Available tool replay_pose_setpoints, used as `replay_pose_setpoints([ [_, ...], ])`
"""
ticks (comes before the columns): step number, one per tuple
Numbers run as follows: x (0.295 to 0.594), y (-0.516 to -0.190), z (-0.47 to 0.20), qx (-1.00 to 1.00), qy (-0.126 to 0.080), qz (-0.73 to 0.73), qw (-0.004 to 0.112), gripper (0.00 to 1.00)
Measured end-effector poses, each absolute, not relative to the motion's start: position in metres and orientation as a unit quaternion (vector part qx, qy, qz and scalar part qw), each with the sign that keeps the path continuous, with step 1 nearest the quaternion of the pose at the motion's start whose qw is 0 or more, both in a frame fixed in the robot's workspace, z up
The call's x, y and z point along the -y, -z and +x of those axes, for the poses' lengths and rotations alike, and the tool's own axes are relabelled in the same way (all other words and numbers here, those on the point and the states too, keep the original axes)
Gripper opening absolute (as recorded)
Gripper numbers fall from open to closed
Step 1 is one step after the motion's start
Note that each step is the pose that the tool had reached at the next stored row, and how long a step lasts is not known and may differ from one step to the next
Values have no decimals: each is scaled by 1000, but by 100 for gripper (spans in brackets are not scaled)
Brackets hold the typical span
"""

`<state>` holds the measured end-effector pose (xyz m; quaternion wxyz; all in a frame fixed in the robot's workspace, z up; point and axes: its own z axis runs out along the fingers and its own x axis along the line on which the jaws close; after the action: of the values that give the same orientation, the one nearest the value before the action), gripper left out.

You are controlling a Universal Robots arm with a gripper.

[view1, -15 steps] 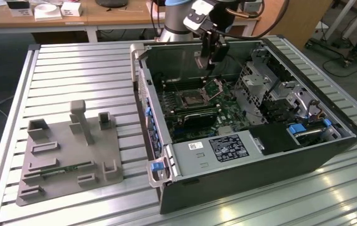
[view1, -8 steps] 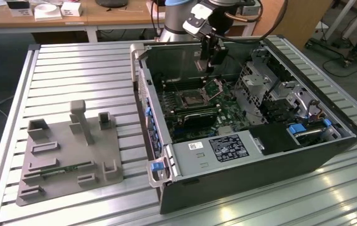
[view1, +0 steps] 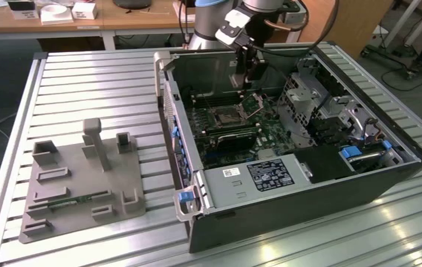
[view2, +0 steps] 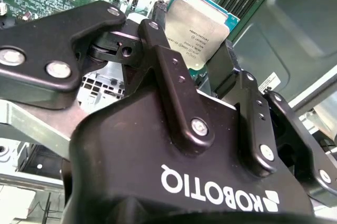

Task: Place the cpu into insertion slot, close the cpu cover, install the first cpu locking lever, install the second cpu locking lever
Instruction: 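Place the cpu into insertion slot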

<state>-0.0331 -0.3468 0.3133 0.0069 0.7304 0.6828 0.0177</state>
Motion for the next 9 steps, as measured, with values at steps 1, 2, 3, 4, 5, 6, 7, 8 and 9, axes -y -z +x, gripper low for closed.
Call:
replay_pose_setpoints([
  [1, 347, -312, -33, -683, -18, 730, 7, 54],
  [2, 347, -311, -33, -683, -17, 730, 6, 54],
  [3, 347, -310, -33, -683, -17, 730, 6, 54],
  [4, 347, -309, -33, -683, -17, 730, 6, 54],
  [5, 347, -309, -33, -683, -17, 730, 6, 54],
  [6, 347, -309, -33, -683, -17, 730, 6, 54],
  [7, 347, -308, -33, -683, -17, 730, 6, 54],
  [8, 347, -307, -33, -683, -17, 730, 6, 54],
  [9, 347, -307, -33, -683, -17, 730, 6, 54],
])
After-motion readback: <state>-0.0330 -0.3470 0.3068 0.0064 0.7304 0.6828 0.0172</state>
